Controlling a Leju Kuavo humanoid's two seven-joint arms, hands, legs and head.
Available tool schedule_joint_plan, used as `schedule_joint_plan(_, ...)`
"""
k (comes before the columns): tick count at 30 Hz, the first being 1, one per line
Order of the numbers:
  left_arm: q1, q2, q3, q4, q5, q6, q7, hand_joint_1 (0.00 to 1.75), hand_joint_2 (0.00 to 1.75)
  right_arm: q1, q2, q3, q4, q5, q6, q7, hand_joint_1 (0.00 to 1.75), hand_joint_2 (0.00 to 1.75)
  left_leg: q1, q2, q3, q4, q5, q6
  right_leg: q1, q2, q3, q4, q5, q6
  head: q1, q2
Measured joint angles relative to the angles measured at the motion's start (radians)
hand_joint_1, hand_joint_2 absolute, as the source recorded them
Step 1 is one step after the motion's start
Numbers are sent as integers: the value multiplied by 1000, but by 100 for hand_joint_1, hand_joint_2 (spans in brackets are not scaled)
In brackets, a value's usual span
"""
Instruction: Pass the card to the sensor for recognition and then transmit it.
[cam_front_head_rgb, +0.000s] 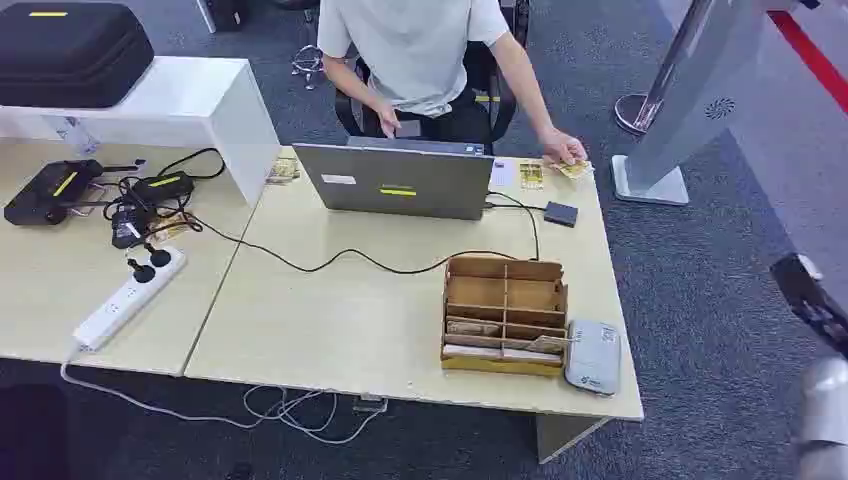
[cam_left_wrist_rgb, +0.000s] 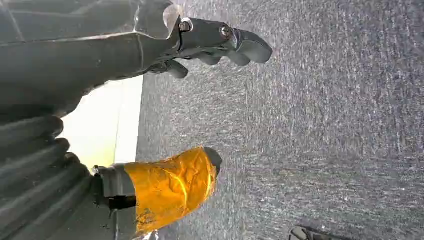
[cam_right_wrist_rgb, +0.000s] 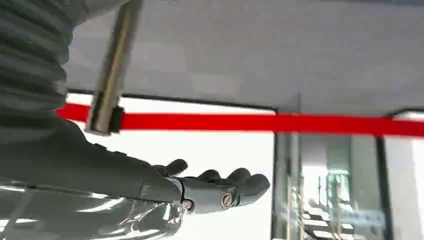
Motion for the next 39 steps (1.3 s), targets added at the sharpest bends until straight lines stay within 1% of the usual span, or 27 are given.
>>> schedule_joint_plan(3, -2, 2, 0, 0, -4, 0, -1, 0, 175, -69, 19, 71, -36, 0, 18, -11, 0, 175, 0, 3, 0, 0, 1, -1, 0, 3, -1, 1, 1, 0, 0, 0)
schedule_joint_plan(6, -5, 2, 0, 0, -8, 0, -4, 0, 175, -127, 55, 152, -93, 0, 50, -28, 0, 175, 0, 4, 0, 0, 3, -3, 0, 4, -3, 1, 2, -1, 0, 0)
schedule_joint_plan(8, -6, 2, 0, 0, -11, 7, -17, 0, 175, -168, 94, 217, -137, -1, 74, -49, 0, 175, 0, 3, -1, 0, 4, -4, 0, 4, -3, 2, 2, -1, 0, 0)
schedule_joint_plan(9, -5, 3, 0, 0, -21, 25, -40, 0, 175, -183, 115, 242, -153, -3, 88, -80, 0, 175, 0, 4, -1, 0, 4, -4, 0, 4, -5, 2, 3, -2, 0, 0)
schedule_joint_plan(10, -5, 2, 0, 0, -35, 64, -80, 0, 175, -200, 137, 274, -171, -5, 104, -118, 0, 175, 1, 5, -3, 0, 5, -5, 1, 5, -5, 3, 4, -3, 0, 0)
schedule_joint_plan(11, -6, 3, 0, 0, -45, 99, -119, 0, 175, -213, 167, 304, -186, -5, 120, -118, 0, 175, 1, 6, -3, 0, 5, -6, 2, 6, -7, 3, 4, -3, 0, 0)
schedule_joint_plan(13, -12, 13, -4, 0, -72, 157, -212, 0, 175, -237, 235, 383, -231, -11, 150, -79, 0, 175, 2, 6, -3, 0, 7, -8, 3, 7, -9, 3, 5, -5, 0, 0)
schedule_joint_plan(14, -13, 18, -6, 0, -81, 171, -234, 0, 175, -242, 249, 405, -242, -15, 154, -75, 0, 175, 2, 6, -4, 0, 7, -9, 3, 7, -10, 3, 5, -6, 0, 0)
schedule_joint_plan(15, -15, 23, -11, 0, -99, 192, -271, 0, 175, -248, 269, 446, -263, -28, 161, -71, 0, 175, 2, 5, -4, -1, 8, -10, 3, 5, -10, 3, 5, -6, 0, 0)
schedule_joint_plan(18, -12, 33, -18, 0, -130, 236, -324, 0, 175, -253, 312, 520, -307, -49, 170, -58, 0, 175, 3, 2, -7, -1, 9, -10, 5, 3, -11, 4, 5, -6, 0, 0)
schedule_joint_plan(21, -13, 37, -23, 0, -145, 263, -352, 0, 175, -253, 339, 564, -333, -58, 175, -53, 0, 175, 3, 3, -8, -1, 9, -11, 5, 3, -11, 4, 5, -6, 0, 0)
schedule_joint_plan(23, -13, 37, -24, 0, -146, 263, -360, 0, 175, -253, 352, 584, -343, -59, 175, -51, 0, 175, 3, 3, -8, -1, 9, -11, 5, 3, -11, 4, 6, -7, 0, 0)
schedule_joint_plan(25, -13, 37, -24, 0, -145, 247, -363, 0, 175, -253, 364, 600, -345, -65, 182, -55, 0, 175, 3, 3, -8, -1, 9, -11, 5, 3, -11, 3, 6, -7, 0, 0)
schedule_joint_plan(27, -13, 38, -24, 0, -145, 210, -363, 0, 175, -253, 373, 616, -344, -69, 185, -65, 0, 175, 3, 3, -8, 0, 9, -10, 5, 3, -11, 3, 6, -6, 0, 0)
schedule_joint_plan(28, -13, 38, -24, 0, -141, 177, -366, 0, 175, -253, 375, 623, -344, -75, 187, -70, 0, 175, 3, 3, -8, 0, 9, -10, 5, 3, -11, 3, 6, -7, 0, 0)
schedule_joint_plan(31, -13, 31, -23, 0, -112, 113, -426, 0, 175, -253, 382, 647, -340, -92, 185, -74, 0, 175, 3, 3, -8, 0, 9, -10, 5, 3, -12, 3, 7, -7, 0, 0)
schedule_joint_plan(33, -13, 26, -23, 0, -109, 90, -446, 0, 175, -253, 384, 659, -339, -100, 185, -74, 0, 175, 3, 3, -8, 0, 9, -10, 5, 3, -12, 3, 7, -7, 0, 0)
schedule_joint_plan(35, -12, 19, -23, 0, -106, 59, -450, 0, 175, -253, 384, 671, -338, -112, 185, -75, 0, 175, 3, 3, -8, 0, 9, -10, 5, 3, -12, 3, 7, -7, 0, 0)
schedule_joint_plan(39, -13, 8, -19, 0, -106, 39, -436, 0, 175, -253, 385, 691, -334, -124, 186, -75, 0, 175, 3, 3, -8, 0, 9, -11, 5, 3, -13, 3, 7, -7, 0, 0)
